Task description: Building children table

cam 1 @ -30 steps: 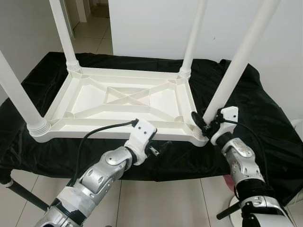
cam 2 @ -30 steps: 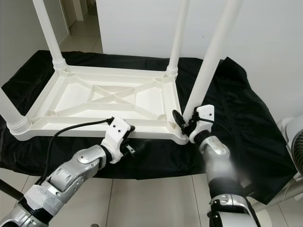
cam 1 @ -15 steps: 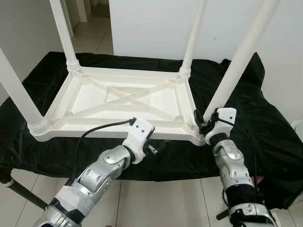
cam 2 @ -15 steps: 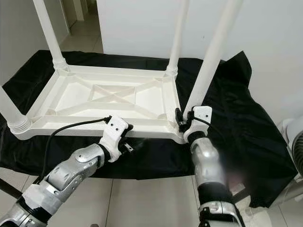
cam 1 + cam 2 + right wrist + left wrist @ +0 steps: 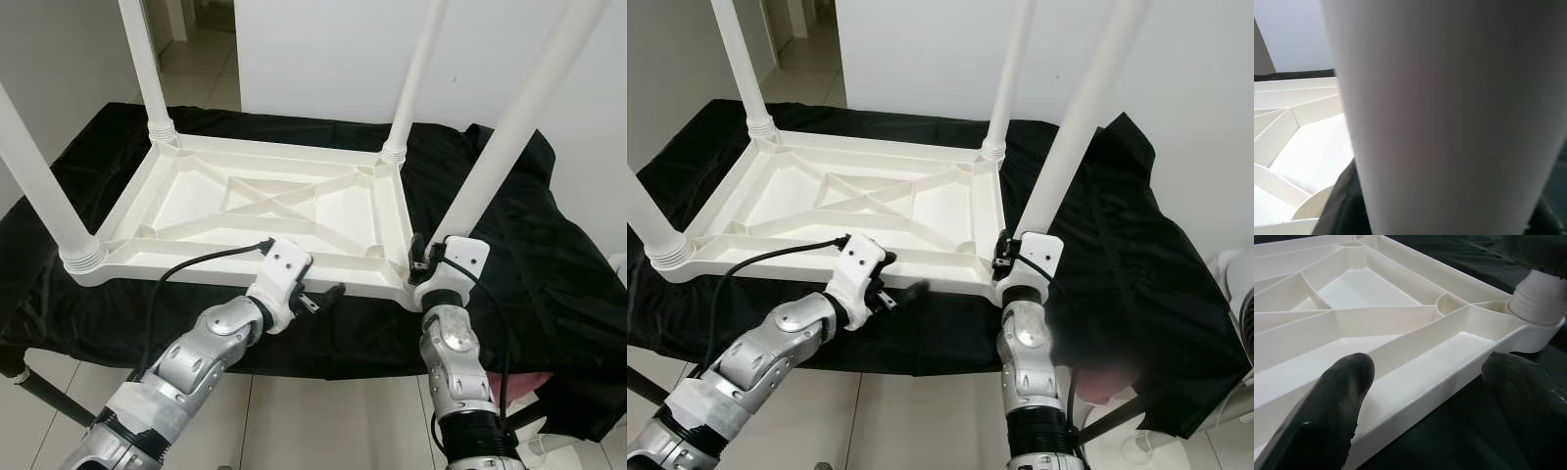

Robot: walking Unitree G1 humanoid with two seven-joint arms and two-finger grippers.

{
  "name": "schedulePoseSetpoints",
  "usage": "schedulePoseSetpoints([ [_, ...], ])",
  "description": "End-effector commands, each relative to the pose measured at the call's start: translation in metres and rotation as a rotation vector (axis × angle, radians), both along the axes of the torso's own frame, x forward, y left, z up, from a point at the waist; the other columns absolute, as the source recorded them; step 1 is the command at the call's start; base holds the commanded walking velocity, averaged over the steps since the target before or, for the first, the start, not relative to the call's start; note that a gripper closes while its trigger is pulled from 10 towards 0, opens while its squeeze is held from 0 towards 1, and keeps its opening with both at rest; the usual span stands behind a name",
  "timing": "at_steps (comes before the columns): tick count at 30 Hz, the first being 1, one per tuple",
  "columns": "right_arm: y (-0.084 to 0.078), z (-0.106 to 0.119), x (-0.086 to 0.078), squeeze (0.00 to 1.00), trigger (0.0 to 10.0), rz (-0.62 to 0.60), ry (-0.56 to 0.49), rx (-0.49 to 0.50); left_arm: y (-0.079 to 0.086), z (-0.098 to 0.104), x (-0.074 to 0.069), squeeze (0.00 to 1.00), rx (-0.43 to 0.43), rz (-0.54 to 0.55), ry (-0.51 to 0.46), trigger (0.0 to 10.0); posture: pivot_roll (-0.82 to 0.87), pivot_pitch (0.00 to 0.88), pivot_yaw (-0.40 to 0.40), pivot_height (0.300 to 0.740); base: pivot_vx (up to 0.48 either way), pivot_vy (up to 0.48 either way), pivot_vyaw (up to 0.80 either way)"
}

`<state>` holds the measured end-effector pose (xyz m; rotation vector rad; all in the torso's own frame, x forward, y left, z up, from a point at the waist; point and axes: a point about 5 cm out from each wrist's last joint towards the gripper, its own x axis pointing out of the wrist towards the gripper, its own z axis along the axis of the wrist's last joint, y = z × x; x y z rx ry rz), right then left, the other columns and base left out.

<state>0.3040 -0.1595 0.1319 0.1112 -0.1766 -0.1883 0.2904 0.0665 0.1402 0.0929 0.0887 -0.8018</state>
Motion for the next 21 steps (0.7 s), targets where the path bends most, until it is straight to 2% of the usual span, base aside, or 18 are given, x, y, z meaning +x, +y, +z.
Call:
schedulePoseSetpoints([
  [1,0.002,-0.007,-0.004,0.78,10.0,0.001,0.033,0.033,-0.006,0.004,-0.007,0.00,-0.007,-0.195,-0.002,10.0,0.04,0.000,-0.048,0.740,0.000,0.000,0.00],
  [3,0.002,-0.007,-0.004,0.78,10.0,0.001,0.033,0.033,-0.006,0.004,-0.007,0.00,-0.007,-0.195,-0.002,10.0,0.04,0.000,-0.048,0.740,0.000,0.000,0.00],
  [4,0.001,-0.005,-0.004,1.00,10.0,0.013,0.021,0.036,-0.006,0.004,-0.008,0.00,-0.011,-0.193,-0.006,10.0,0.04,0.000,-0.049,0.740,0.000,0.000,0.00],
  [8,-0.002,0.000,-0.003,1.00,10.0,0.077,-0.005,0.029,-0.009,0.005,-0.010,0.00,-0.029,-0.190,-0.016,10.0,0.03,0.000,-0.052,0.740,0.000,0.000,0.00],
  [11,-0.005,0.003,-0.003,1.00,10.0,0.131,-0.007,-0.014,-0.011,0.004,-0.012,0.00,-0.029,-0.191,-0.018,10.0,0.03,0.000,-0.055,0.740,0.000,0.000,0.00],
  [12,-0.007,0.004,-0.002,0.18,10.0,0.163,-0.009,-0.029,-0.012,0.003,-0.013,0.00,-0.034,-0.192,-0.017,10.0,0.04,0.000,-0.057,0.740,0.000,0.000,0.00],
  [14,-0.008,0.005,-0.002,0.18,10.0,0.186,-0.011,-0.039,-0.012,0.003,-0.014,0.00,-0.038,-0.192,-0.016,10.0,0.04,0.000,-0.057,0.740,0.000,0.000,0.00],
  [15,-0.011,0.006,-0.001,0.00,10.0,0.236,-0.019,-0.061,-0.012,0.003,-0.016,0.00,-0.039,-0.193,-0.016,10.0,0.03,0.000,-0.058,0.740,0.000,0.000,0.00],
  [19,-0.020,0.007,0.002,0.00,10.0,0.365,-0.017,-0.171,-0.013,0.003,-0.016,0.00,-0.042,-0.184,-0.022,10.0,0.03,0.000,-0.057,0.740,0.000,0.000,0.00],
  [21,-0.023,0.006,0.004,0.00,10.0,0.385,-0.010,-0.180,-0.012,0.003,-0.015,0.00,-0.045,-0.178,-0.021,10.0,0.03,0.000,-0.057,0.740,0.000,0.000,0.00],
])
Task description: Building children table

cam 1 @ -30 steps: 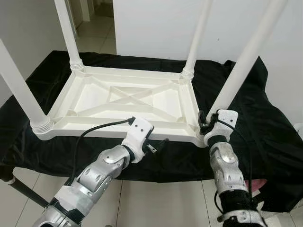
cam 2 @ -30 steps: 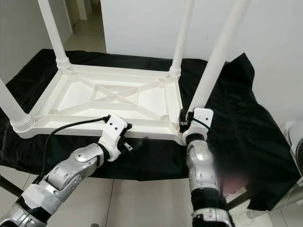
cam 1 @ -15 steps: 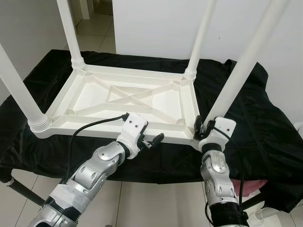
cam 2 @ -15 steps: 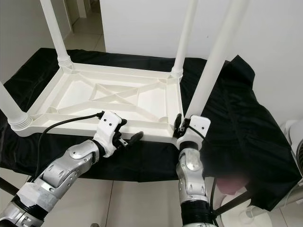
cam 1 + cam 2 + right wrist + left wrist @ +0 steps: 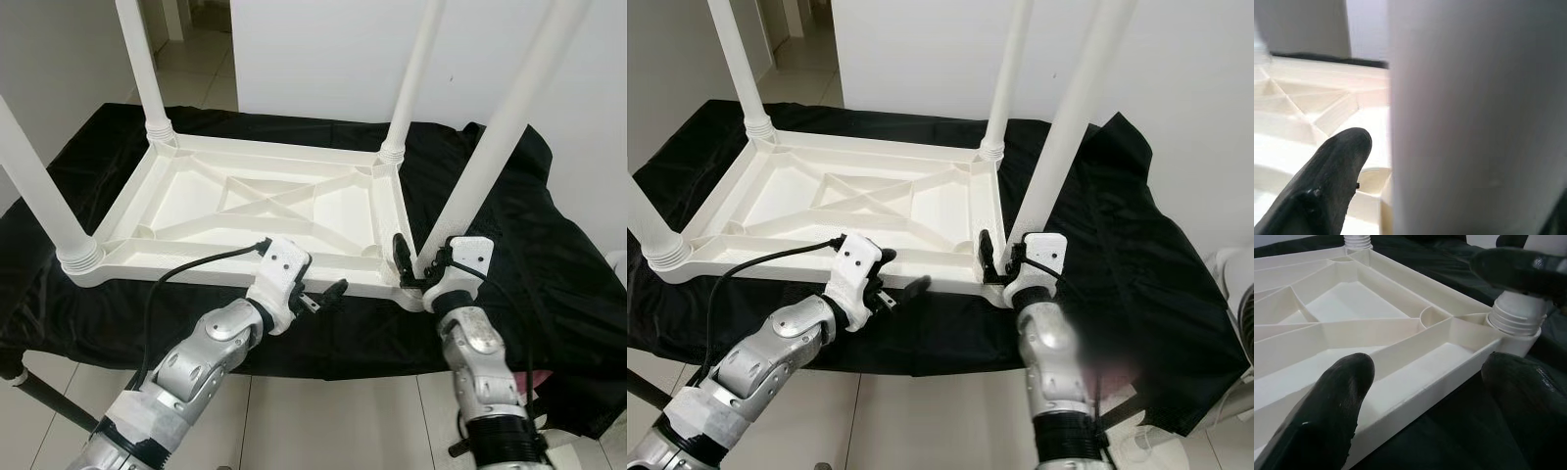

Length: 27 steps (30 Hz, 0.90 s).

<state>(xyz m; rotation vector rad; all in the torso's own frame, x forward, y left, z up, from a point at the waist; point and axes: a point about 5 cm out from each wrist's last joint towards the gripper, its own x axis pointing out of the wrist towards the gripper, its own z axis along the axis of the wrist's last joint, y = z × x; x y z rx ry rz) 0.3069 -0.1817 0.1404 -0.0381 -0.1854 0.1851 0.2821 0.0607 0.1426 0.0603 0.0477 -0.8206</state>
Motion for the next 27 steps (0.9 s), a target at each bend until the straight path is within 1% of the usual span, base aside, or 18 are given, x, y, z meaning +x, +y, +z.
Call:
schedulePoseSetpoints([
  [1,-0.001,-0.002,0.001,0.00,10.0,0.026,0.008,0.000,-0.006,0.001,-0.007,0.00,0.002,-0.160,-0.001,10.0,0.03,0.000,-0.057,0.740,0.000,0.000,0.00],
  [2,-0.001,-0.002,0.001,0.00,10.0,0.026,0.008,0.000,-0.006,0.001,-0.007,0.00,0.002,-0.160,-0.001,10.0,0.03,0.000,-0.057,0.740,0.000,0.000,0.00],
  [5,-0.012,-0.002,0.008,0.00,10.0,0.189,0.034,-0.091,-0.005,0.003,-0.004,0.00,0.003,-0.155,-0.012,10.0,0.03,0.004,-0.059,0.740,0.000,0.000,0.00],
  [6,-0.014,-0.001,0.009,0.00,10.0,0.222,0.042,-0.106,-0.004,0.003,-0.004,0.00,0.005,-0.155,-0.015,10.0,0.03,0.004,-0.059,0.740,0.000,0.000,0.00],
  [9,-0.016,-0.001,0.011,0.00,10.0,0.251,0.056,-0.120,-0.004,0.003,-0.004,0.00,0.005,-0.154,-0.016,10.0,0.03,0.006,-0.059,0.740,0.000,0.000,0.00],
  [12,-0.019,-0.002,0.015,0.00,10.0,0.325,0.089,-0.153,-0.005,0.003,-0.006,0.00,0.007,-0.154,-0.019,10.0,0.04,0.012,-0.059,0.740,0.000,0.000,0.00],
  [13,-0.019,-0.004,0.016,0.00,4.5,0.344,0.102,-0.162,-0.005,0.003,-0.006,0.00,0.007,-0.154,-0.021,10.0,0.04,0.013,-0.058,0.740,0.000,0.000,0.00],
  [15,-0.019,-0.004,0.017,0.00,4.5,0.358,0.111,-0.167,-0.005,0.004,-0.005,0.00,0.007,-0.154,-0.022,10.0,0.04,0.016,-0.059,0.740,0.000,0.000,0.00],
  [16,-0.019,-0.005,0.019,0.00,0.0,0.366,0.117,-0.164,-0.005,0.004,-0.005,0.00,0.006,-0.151,-0.024,10.0,0.04,0.020,-0.055,0.740,0.000,0.000,0.00],
  [22,-0.019,-0.006,0.020,0.00,0.0,0.380,0.120,-0.154,-0.005,0.006,-0.004,0.00,-0.003,-0.144,-0.023,10.0,0.03,0.032,-0.052,0.740,0.000,0.000,0.00],
  [27,-0.018,-0.010,0.018,0.00,0.0,0.381,0.127,-0.140,-0.005,0.004,-0.004,0.00,0.004,-0.137,-0.023,10.0,0.03,0.046,-0.045,0.740,0.000,0.000,0.00],
])
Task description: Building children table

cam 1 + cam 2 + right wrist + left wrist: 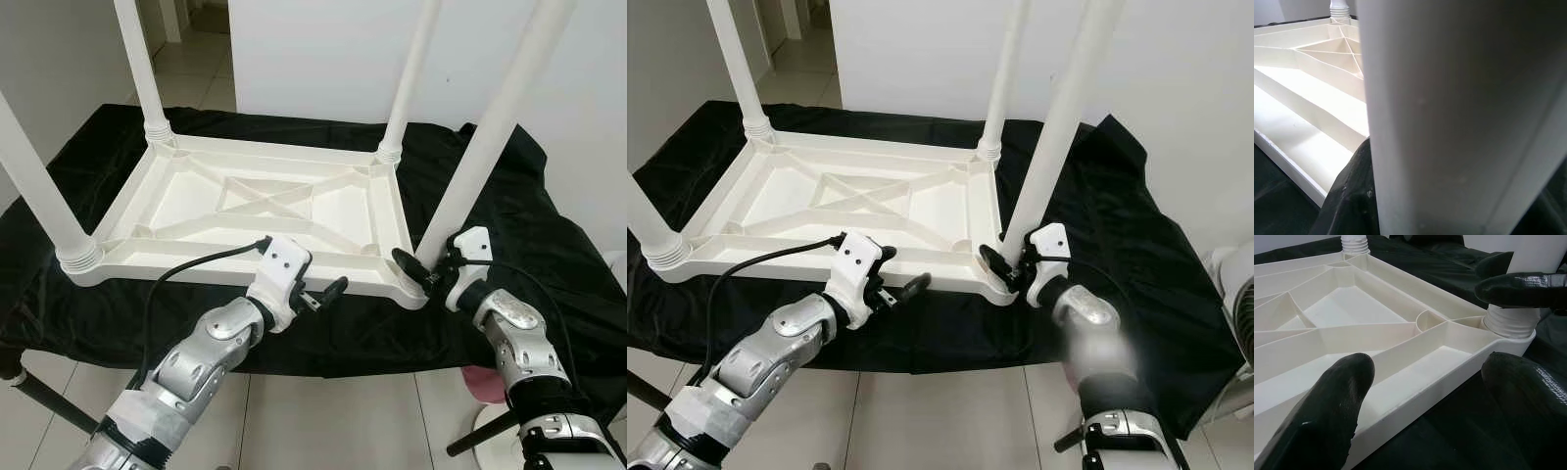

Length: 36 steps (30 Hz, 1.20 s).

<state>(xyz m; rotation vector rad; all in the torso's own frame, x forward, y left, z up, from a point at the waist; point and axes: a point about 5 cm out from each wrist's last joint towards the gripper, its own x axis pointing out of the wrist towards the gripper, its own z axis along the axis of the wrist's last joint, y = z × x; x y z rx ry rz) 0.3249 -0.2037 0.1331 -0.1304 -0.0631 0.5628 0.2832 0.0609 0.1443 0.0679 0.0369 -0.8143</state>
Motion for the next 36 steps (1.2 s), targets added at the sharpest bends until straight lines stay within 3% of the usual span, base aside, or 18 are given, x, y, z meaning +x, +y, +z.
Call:
schedulePoseSetpoints([
  [1,0.005,-0.004,0.000,0.00,0.0,0.016,0.012,0.000,-0.006,0.003,-0.005,0.00,0.000,-0.145,-0.009,10.0,0.02,0.044,-0.041,0.740,0.000,0.000,0.00],
  [2,0.005,-0.004,0.000,0.00,0.0,0.016,0.012,0.000,-0.006,0.003,-0.005,0.00,0.000,-0.145,-0.009,10.0,0.02,0.044,-0.041,0.740,0.000,0.000,0.00],
  [3,0.008,-0.003,-0.001,0.00,10.0,0.008,0.008,0.022,-0.007,0.004,-0.006,0.00,-0.002,-0.151,-0.008,10.0,0.02,0.046,-0.040,0.740,0.000,0.000,0.00],
  [7,0.016,-0.001,-0.002,0.00,10.0,-0.007,0.004,0.073,-0.008,0.003,-0.006,0.00,0.003,-0.162,-0.010,10.0,0.02,0.040,-0.035,0.740,0.000,0.000,0.00],
  [14,0.022,-0.004,0.000,0.00,10.0,-0.172,0.005,0.078,-0.009,0.004,-0.004,0.00,0.009,-0.165,-0.014,10.0,0.02,0.039,-0.034,0.740,0.000,0.000,0.00],
  [20,0.033,-0.004,-0.005,0.00,10.0,-0.238,0.000,0.125,-0.008,0.005,-0.005,0.00,0.005,-0.164,-0.014,10.0,0.03,0.049,-0.034,0.740,0.000,0.000,0.00],
  [22,0.033,-0.008,-0.008,0.00,10.0,-0.363,0.016,0.183,-0.007,0.002,-0.008,0.00,0.009,-0.163,-0.005,10.0,0.03,0.055,-0.034,0.740,0.000,0.000,0.00],
  [26,0.035,-0.011,-0.010,0.00,10.0,-0.422,0.028,0.220,-0.007,0.001,-0.009,0.00,0.012,-0.163,-0.004,10.0,0.03,0.054,-0.033,0.740,0.000,0.000,0.00],
  [27,0.039,-0.017,-0.015,0.00,10.0,-0.556,0.052,0.276,-0.008,0.001,-0.009,0.00,0.005,-0.167,0.001,10.0,0.02,0.057,-0.028,0.740,0.000,0.000,0.00],
  [29,0.043,-0.020,-0.019,0.00,10.0,-0.641,0.062,0.282,-0.009,0.001,-0.009,0.00,0.010,-0.170,-0.001,10.0,0.02,0.055,-0.025,0.740,0.000,0.000,0.00],
  [36,0.054,-0.017,-0.022,0.00,10.0,-0.762,0.074,0.338,-0.011,0.003,-0.009,0.00,-0.003,-0.179,-0.001,10.0,0.01,0.053,-0.030,0.740,0.000,0.000,0.00],
])
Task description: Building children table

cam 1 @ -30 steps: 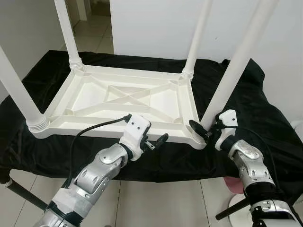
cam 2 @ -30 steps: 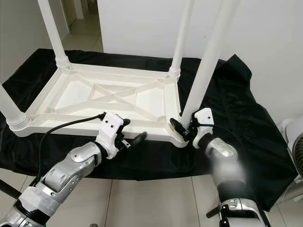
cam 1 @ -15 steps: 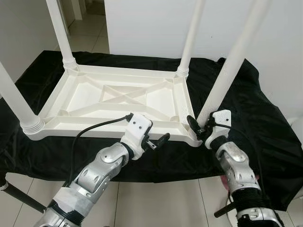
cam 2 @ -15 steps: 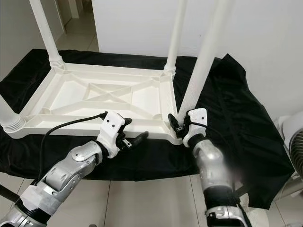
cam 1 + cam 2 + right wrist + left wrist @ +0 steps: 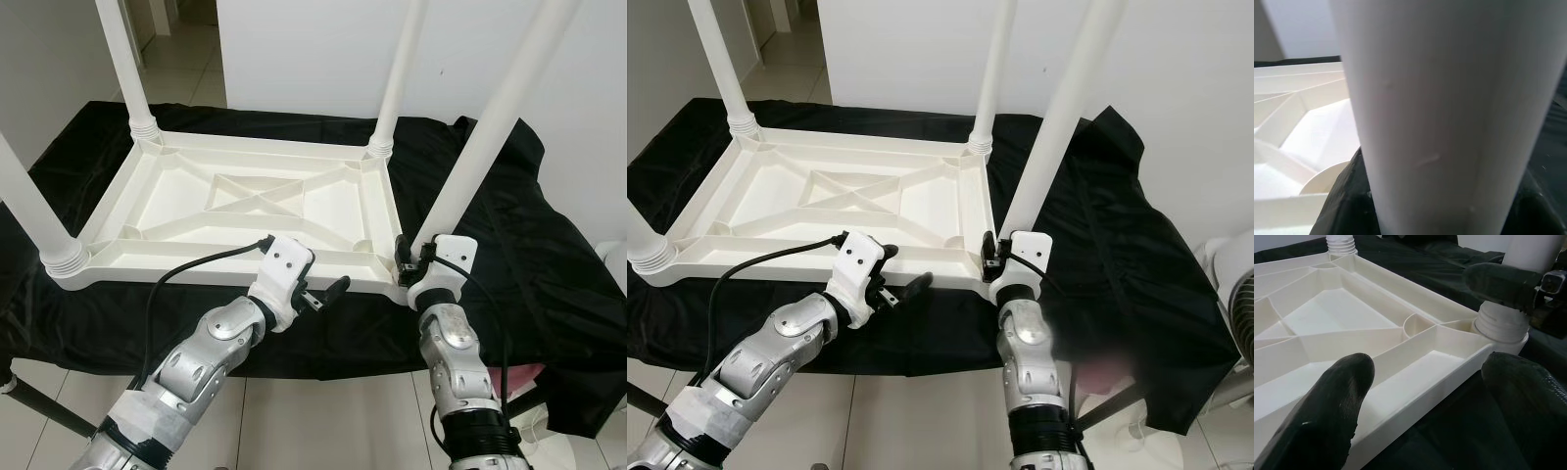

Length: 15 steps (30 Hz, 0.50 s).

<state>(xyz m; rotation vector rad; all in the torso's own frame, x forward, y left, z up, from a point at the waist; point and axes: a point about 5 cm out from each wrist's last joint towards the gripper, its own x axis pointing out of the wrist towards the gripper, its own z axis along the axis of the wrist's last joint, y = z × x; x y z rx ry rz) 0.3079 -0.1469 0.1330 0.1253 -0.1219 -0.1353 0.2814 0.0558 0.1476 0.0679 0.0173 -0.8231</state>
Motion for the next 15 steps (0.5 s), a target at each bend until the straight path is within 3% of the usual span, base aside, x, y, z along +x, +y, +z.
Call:
schedulePoseSetpoints([
  [1,-0.001,-0.017,-0.005,0.00,10.0,-0.071,0.088,0.089,-0.007,0.000,-0.007,0.00,0.007,-0.169,0.013,10.0,0.01,0.052,-0.030,0.740,0.000,0.000,0.00],
  [9,0.004,-0.014,-0.005,0.00,10.0,-0.056,0.085,0.086,-0.008,-0.001,-0.007,0.00,0.005,-0.166,0.013,10.0,0.02,0.046,-0.037,0.740,0.000,0.000,0.00],
  [10,0.004,-0.013,-0.005,0.95,10.0,-0.053,0.083,0.093,-0.007,0.000,-0.006,0.00,0.005,-0.163,0.011,10.0,0.02,0.046,-0.037,0.740,0.000,0.000,0.00],
  [13,0.004,-0.012,-0.005,0.95,10.0,-0.042,0.078,0.099,-0.007,0.001,-0.006,0.00,0.003,-0.161,0.010,10.0,0.02,0.045,-0.040,0.740,0.000,0.000,0.00],
  [15,0.002,-0.003,-0.003,1.00,10.0,0.014,0.021,0.099,-0.007,0.002,-0.004,0.00,0.001,-0.153,0.004,10.0,0.02,0.039,-0.044,0.740,0.000,0.000,0.00],
])
